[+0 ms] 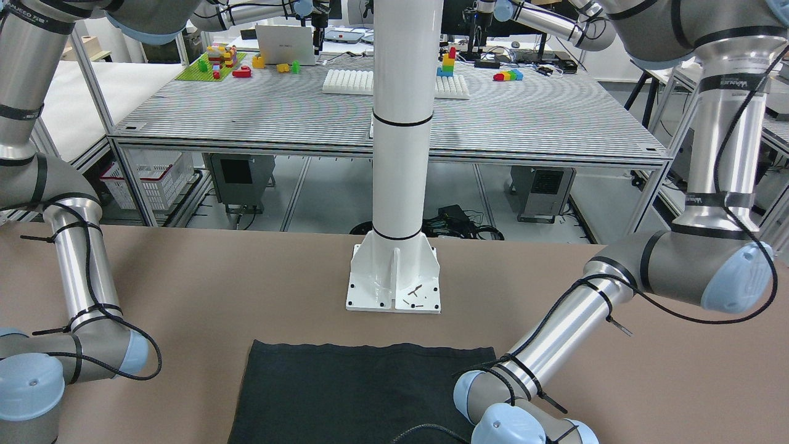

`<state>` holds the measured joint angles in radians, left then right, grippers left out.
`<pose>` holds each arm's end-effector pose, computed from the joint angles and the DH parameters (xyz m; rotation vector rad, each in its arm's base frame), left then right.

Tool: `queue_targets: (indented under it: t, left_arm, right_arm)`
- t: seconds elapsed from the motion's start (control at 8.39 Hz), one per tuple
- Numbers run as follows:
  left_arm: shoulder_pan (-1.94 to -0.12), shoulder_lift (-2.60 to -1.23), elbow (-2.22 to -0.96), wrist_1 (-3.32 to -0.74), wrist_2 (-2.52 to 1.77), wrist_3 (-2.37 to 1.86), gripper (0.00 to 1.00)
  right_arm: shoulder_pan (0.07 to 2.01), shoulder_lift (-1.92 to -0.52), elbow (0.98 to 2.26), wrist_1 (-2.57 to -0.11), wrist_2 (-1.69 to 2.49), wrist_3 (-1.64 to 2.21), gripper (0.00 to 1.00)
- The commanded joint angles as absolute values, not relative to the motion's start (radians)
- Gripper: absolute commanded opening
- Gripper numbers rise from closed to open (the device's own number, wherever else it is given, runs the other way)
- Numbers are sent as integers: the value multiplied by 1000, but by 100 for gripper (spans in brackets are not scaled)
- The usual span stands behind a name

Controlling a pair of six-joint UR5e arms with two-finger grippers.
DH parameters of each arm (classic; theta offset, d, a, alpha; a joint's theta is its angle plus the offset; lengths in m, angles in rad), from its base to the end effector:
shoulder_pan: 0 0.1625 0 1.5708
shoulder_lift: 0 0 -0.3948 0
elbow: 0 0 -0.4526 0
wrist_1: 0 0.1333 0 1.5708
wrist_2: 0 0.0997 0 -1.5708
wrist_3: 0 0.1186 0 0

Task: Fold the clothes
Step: 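Move both grippers down toward the shirt's shoulders near the collar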

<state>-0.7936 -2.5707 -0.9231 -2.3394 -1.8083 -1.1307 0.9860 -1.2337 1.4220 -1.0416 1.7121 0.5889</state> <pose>0.5589 -0.7185 0.1801 0.4725 1.0332 -0.1816 -0.3044 -0.6710 0.4733 0.5216 -0.5092 -0.0468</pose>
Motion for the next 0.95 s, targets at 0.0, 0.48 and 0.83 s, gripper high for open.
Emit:
queue_targets:
  t: [0.0, 0.48, 0.83]
  left_arm:
    - [-799, -2576, -890, -2330, -1813, -1131, 56]
    - [-805, -2612, -905, -2332, -1827, -1163, 94]
    - [-802, -2606, -907, -2335, -1825, -1149, 94]
  right_arm:
    - [983, -1232, 1422, -1043, 1712, 589, 94]
    - [982, -1221, 1402, -1043, 1712, 591, 94]
    - [957, -1125, 1259, -897, 1712, 810, 94]
